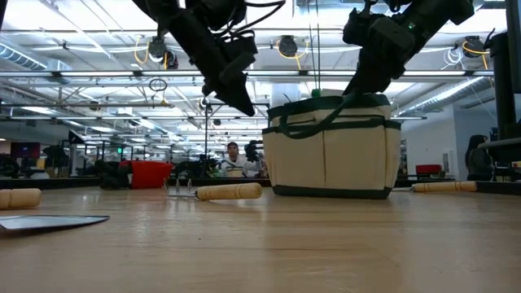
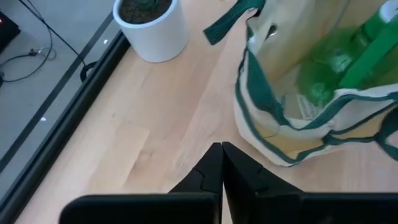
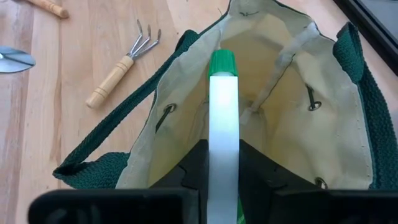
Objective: Pick & Place Garden tools in Gardening bag
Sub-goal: Put the green spray bottle into the gardening bag
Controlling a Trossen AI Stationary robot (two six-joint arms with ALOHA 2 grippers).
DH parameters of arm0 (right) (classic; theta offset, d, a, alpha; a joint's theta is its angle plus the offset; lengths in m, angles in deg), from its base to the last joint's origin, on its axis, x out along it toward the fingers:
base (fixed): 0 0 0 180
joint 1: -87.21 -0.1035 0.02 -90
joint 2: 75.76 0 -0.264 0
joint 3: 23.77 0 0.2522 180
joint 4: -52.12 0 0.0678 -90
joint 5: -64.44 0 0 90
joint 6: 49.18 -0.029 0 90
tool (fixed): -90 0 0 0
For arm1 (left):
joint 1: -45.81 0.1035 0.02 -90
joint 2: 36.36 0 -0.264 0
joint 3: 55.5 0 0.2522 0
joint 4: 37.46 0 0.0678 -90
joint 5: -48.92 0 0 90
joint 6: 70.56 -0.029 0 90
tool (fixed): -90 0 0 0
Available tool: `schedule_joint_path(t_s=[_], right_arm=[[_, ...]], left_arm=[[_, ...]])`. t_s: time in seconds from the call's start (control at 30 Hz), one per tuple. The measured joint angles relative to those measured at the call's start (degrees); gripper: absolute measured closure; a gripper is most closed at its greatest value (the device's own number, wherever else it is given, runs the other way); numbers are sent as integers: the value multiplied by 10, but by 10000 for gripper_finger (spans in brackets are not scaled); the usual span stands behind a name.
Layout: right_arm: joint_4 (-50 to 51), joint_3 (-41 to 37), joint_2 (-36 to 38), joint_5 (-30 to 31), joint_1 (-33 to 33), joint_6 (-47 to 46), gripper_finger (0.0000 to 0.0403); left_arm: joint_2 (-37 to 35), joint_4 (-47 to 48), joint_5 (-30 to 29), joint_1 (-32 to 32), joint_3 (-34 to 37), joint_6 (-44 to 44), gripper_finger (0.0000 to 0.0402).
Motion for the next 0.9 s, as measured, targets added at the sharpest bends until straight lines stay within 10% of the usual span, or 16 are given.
schedule_joint_path(t_s=[0.9], right_arm=[[-1,0,0,1,0,3,343]], left_arm=[[29,-145,120,12,-2,42,286]])
